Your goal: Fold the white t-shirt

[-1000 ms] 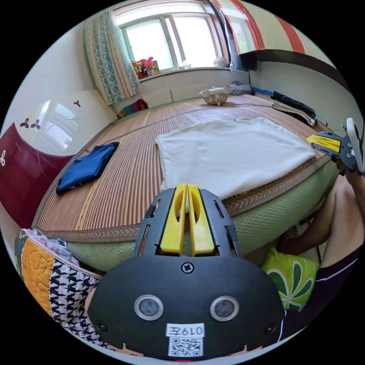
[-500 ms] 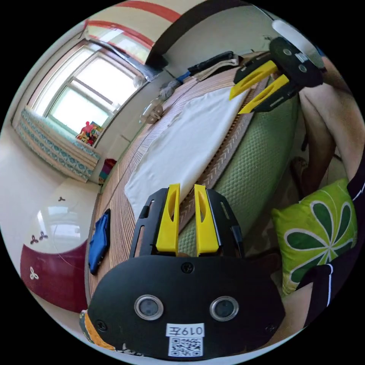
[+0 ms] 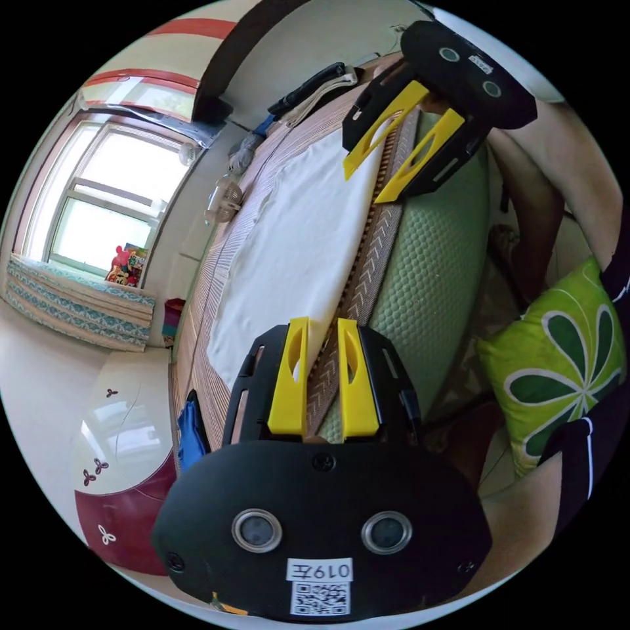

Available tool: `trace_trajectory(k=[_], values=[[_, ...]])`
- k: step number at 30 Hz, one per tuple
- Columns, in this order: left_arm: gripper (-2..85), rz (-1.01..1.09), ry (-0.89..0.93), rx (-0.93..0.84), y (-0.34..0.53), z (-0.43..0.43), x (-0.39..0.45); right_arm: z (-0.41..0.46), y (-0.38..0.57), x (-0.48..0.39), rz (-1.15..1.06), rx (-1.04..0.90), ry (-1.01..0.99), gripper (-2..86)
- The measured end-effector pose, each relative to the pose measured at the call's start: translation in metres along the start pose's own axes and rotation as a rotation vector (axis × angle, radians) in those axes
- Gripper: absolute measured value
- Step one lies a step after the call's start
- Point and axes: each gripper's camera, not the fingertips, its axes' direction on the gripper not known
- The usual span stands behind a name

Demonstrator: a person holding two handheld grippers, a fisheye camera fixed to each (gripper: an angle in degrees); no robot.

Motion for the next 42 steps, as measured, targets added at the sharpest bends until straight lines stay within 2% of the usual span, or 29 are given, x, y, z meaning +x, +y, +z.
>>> trace_trajectory(k=[6, 8, 11, 18, 23, 30, 34, 38, 42], values=[[6.0, 0.072, -0.062, -0.029, -0.017, 0.017, 0.037, 0.014, -0.009, -0.014, -0.025, -0.024, 0.025, 5.8], [4.7, 0.087, -0.070, -0.038, -0.023, 0.024, 0.049, 0.017, -0.008, -0.018, -0.022, -0.020, 0.028, 1.3], [2.5, 0.100, -0.094, -0.050, -0.024, 0.032, 0.065, 0.019, -0.003, -0.018, -0.008, -0.012, 0.041, -0.3], [1.4, 0.075, -0.043, -0.057, -0.024, 0.042, 0.080, 0.027, 0.004, -0.025, -0.031, -0.024, -0.013, 0.0], [1.3, 0.077, -0.089, -0.047, -0.022, 0.041, 0.095, 0.029, 0.013, -0.028, -0.021, -0.026, 0.040, 5.9], [1.3, 0.052, -0.093, -0.077, -0.007, 0.039, 0.093, 0.034, 0.033, -0.022, 0.008, -0.078, 0.034, 7.4], [1.1, 0.053, -0.082, -0.103, -0.007, 0.039, 0.086, 0.043, 0.036, -0.018, 0.022, -0.116, 0.039, 6.4], [1.0, 0.057, -0.070, -0.113, -0.012, 0.037, 0.080, 0.053, 0.039, -0.022, -0.008, -0.163, 0.102, 0.5], [0.9, 0.024, -0.060, -0.109, -0.014, 0.029, 0.068, 0.050, 0.045, -0.014, 0.017, -0.151, 0.072, -0.6]])
